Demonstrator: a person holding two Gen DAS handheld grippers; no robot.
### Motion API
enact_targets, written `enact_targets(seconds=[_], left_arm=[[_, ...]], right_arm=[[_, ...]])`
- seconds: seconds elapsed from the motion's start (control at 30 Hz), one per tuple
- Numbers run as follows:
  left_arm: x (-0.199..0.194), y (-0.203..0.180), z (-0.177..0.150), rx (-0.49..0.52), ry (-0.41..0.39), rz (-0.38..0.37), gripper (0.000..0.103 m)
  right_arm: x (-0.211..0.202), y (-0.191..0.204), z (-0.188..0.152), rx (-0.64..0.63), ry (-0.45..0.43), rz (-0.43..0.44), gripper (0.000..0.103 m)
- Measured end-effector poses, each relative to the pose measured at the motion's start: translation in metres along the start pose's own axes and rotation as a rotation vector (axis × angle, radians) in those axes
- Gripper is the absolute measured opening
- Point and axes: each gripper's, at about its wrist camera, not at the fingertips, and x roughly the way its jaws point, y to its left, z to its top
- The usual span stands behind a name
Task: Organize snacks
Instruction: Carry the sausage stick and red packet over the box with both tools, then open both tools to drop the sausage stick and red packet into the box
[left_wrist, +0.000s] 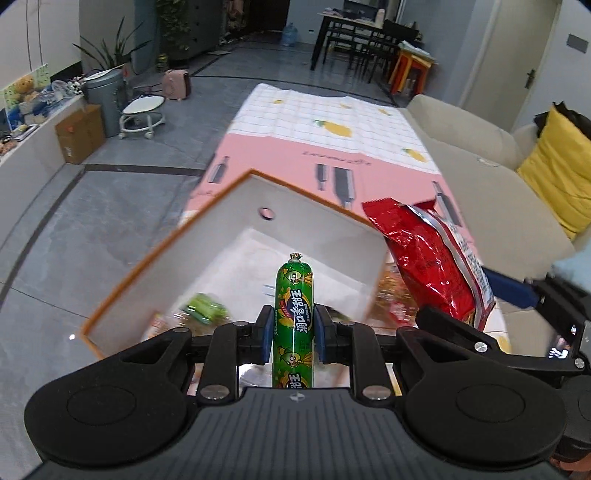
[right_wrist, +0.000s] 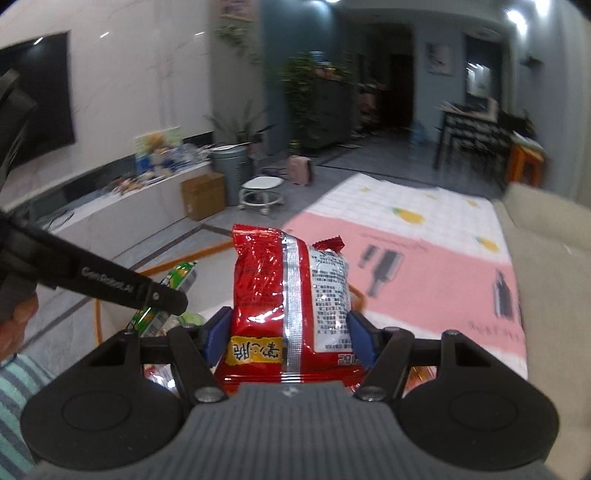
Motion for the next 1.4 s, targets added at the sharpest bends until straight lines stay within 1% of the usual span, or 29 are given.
enact_targets(seconds=[0.13, 0.3, 0.5, 0.7, 1.0, 1.2, 1.33, 1.4], left_arm=[[0.014, 0.019, 0.011, 0.012, 0.04, 0.018, 0.024], [0.04, 0.036, 0.016, 0.023, 0.09, 0.044, 0.024], [0.069, 0.045, 0.014, 0.058, 0.15, 0.052, 0.024], [0.09, 0.05, 0.011, 0.07, 0.209, 0.061, 0.024], [0.114, 0.053, 0.007, 0.067, 0.27, 0.07, 0.024], [0.124, 0.053, 0.005, 0.071, 0.31, 0.098, 0.025], [0.123, 0.054, 0.006, 0.075, 0.302, 0.101, 0.025], [0.121, 0.053, 0.006, 0.085, 0.297, 0.1, 0.029]], right_arm=[[0.029, 0.018, 0.019, -0.089, 0.018, 0.035, 0.064], [0.069, 0.031, 0.031, -0.203, 0.084, 0.035, 0.064], [0.108, 0.041, 0.029, -0.362, 0.152, 0.002, 0.064], [0.146, 0.039, 0.019, -0.446, 0.222, -0.005, 0.064], [0.168, 0.033, 0.009, -0.481, 0.308, -0.015, 0.064], [0.179, 0.035, 0.003, -0.488, 0.364, -0.013, 0.065], [0.185, 0.035, 0.0, -0.481, 0.397, -0.009, 0.065], [0.184, 0.036, 0.0, -0.478, 0.403, -0.005, 0.065]])
